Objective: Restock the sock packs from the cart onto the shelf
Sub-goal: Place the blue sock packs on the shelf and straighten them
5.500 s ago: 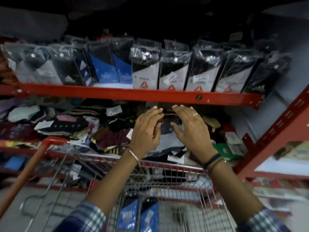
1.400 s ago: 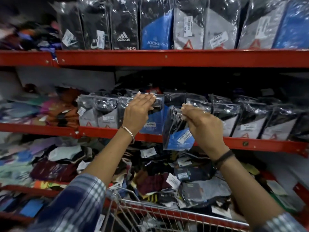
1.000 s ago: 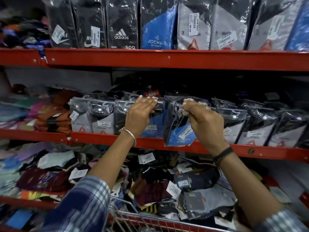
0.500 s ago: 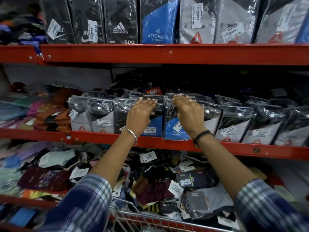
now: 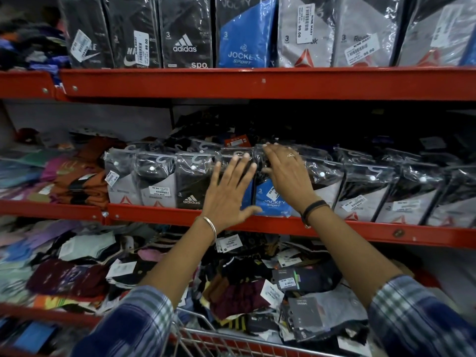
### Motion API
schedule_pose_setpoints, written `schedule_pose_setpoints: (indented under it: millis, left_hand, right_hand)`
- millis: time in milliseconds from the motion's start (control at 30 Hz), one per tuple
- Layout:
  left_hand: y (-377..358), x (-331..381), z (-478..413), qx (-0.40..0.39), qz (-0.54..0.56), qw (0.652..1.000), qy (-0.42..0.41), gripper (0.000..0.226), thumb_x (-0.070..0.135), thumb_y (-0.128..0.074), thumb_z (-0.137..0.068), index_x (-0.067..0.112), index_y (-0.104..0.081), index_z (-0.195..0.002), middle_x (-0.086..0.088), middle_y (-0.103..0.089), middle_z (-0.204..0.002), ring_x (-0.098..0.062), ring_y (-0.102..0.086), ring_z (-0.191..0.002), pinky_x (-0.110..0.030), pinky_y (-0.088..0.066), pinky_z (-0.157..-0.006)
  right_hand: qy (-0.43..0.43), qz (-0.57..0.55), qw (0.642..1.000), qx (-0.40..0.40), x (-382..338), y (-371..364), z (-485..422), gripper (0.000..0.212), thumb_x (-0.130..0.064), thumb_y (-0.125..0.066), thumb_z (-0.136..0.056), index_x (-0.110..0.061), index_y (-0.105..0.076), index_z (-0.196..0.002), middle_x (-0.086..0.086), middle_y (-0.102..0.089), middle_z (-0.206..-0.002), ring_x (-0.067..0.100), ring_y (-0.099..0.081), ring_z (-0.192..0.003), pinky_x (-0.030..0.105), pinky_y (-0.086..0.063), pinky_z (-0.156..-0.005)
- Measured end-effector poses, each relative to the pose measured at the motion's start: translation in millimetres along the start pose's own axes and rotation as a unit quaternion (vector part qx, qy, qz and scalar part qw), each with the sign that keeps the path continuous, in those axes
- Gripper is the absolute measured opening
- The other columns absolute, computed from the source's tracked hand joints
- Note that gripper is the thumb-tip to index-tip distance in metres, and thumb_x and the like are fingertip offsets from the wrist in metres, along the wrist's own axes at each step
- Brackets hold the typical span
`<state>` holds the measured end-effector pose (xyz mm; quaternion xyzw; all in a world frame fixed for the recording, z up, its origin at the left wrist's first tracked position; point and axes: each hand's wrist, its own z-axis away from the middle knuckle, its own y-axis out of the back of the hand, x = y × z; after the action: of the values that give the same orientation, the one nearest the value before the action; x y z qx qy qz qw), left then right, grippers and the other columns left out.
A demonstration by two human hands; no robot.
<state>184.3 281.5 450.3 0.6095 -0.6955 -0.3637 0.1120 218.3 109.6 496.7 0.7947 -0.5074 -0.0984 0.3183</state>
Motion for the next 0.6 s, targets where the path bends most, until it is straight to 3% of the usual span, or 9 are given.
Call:
schedule_pose_setpoints:
  millis: [100,233,300,400,467,600]
  left_hand:
    - [-15,15,6,-0.026,-0.042,0.999,0.021,0.120,0.080,-0.047,-0.068,0.012,0.013,-0.145,-0.010,0.030,-0.151,-0.026,0.021,-0.140,-0.047,0.020,-0.111]
    - [-17,20,4,-0.028,-0.045,0.997,0.058,0.123,0.077,-0.054,-0.065,0.013,0.015,-0.145,-0.010,0.031,-0.150,-0.026,0.025,-0.138,-0.050,0.019,-0.110]
    - [-16,26,4,-0.038,-0.031,0.997,0.065,0.117,0.071,-0.059,-0.066,0.018,0.006,-0.147,-0.010,0.032,-0.149,-0.027,0.028,-0.137,-0.052,0.017,-0.110]
    - [-14,36,1,-0.029,0.029,0.995,0.089,0.099,0.059,-0.067,-0.065,0.020,-0.022,-0.144,-0.009,0.012,-0.154,-0.026,0.028,-0.137,-0.054,0.016,-0.108]
    - [-14,37,-3,-0.020,0.066,0.992,0.105,0.090,0.062,-0.068,-0.064,0.019,-0.036,-0.137,-0.006,0.005,-0.153,-0.027,0.025,-0.138,-0.054,0.020,-0.107]
    - [-13,42,-10,-0.016,0.017,0.992,0.125,0.087,0.065,-0.070,-0.061,0.016,-0.046,-0.128,-0.010,-0.002,-0.152,-0.030,0.013,-0.139,-0.054,0.020,-0.106]
  right_hand:
    - [0.018,-0.007,0.999,-0.035,0,2,5,0.060,-0.013,-0.069,-0.081,-0.003,-0.043,-0.135,0.016,-0.052,-0.135,0.032,-0.045,-0.126,0.045,-0.034,-0.108]
    - [0.019,-0.040,0.998,-0.037,2,5,-1,0.061,-0.002,-0.069,-0.079,-0.005,-0.045,-0.134,0.013,-0.053,-0.135,0.030,-0.045,-0.126,0.041,-0.032,-0.109]
    - [0.013,-0.057,0.998,-0.026,1,5,-1,0.059,0.002,-0.069,-0.078,-0.006,-0.048,-0.132,0.014,-0.055,-0.133,0.030,-0.048,-0.124,0.041,-0.036,-0.106]
    - [0.006,-0.081,0.997,-0.005,1,3,1,0.055,0.010,-0.067,-0.076,-0.005,-0.054,-0.127,0.015,-0.060,-0.127,0.032,-0.053,-0.120,0.044,-0.043,-0.103]
    - [0.009,-0.088,0.996,-0.004,1,4,0,0.053,0.011,-0.066,-0.076,-0.004,-0.055,-0.125,0.015,-0.062,-0.125,0.032,-0.054,-0.118,0.044,-0.045,-0.100]
    - [0.017,-0.094,0.995,-0.023,4,7,-1,0.052,0.013,-0.063,-0.078,-0.004,-0.054,-0.127,0.015,-0.061,-0.127,0.032,-0.051,-0.122,0.043,-0.043,-0.100]
